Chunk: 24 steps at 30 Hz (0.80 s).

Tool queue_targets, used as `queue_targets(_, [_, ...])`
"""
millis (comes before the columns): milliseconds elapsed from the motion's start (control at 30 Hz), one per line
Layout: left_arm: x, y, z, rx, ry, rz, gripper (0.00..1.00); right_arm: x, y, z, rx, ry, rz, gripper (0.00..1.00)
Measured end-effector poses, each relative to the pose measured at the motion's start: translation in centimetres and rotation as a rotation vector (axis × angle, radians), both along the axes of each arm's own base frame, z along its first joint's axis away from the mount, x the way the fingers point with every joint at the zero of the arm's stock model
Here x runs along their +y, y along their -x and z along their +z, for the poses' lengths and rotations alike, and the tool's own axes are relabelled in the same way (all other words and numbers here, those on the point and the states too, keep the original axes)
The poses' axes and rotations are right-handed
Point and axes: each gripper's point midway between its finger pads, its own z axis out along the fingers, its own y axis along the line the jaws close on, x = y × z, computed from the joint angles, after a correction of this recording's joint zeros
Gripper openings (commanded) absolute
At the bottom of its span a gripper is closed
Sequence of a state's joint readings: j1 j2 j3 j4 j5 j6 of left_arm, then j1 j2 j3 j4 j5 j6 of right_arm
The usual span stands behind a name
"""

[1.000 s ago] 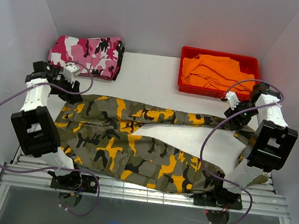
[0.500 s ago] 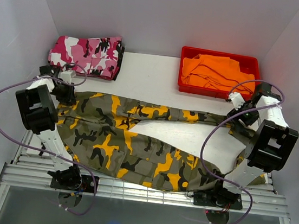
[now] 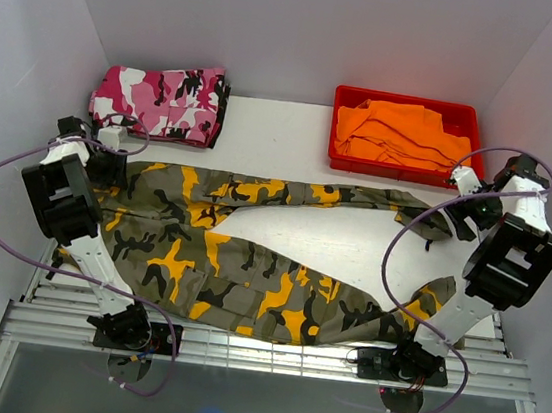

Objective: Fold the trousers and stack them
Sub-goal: Flatten the trousers out

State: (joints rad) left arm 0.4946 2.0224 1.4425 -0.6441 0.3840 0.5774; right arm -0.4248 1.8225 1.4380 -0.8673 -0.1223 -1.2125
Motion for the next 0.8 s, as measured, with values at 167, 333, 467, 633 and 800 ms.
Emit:
queue_targets(167, [-0.2, 0.0, 0.0, 0.003, -0.003, -0.015, 0.61, 0.3, -4.1, -2.0, -0.049, -0.091, 0.004, 0.83])
queue_targets(333, [-0.3, 0.1, 0.0, 0.004, -0.006, -0.020, 0.62, 1.0, -5.1, -5.5, -0.020, -0.175, -0.026, 0.82])
queue_targets(467, [-0.3, 0.2, -0.1, 0.004, -0.007, -0.021, 0.61, 1.9, -5.6, -6.2, -0.020, -0.244, -0.044, 0.78])
queue_targets(633, [-0.2, 0.2, -0.1, 0.004, -0.009, -0.020, 0.61, 2.9, -5.8, -6.4, -0.028, -0.309, -0.039, 0.38])
queue_targets(800, [-0.3, 0.2, -0.1, 0.003, -0.008, -0.019, 0.60, 4.1, -5.3, -6.3, -0.017, -0.365, -0.030, 0.08])
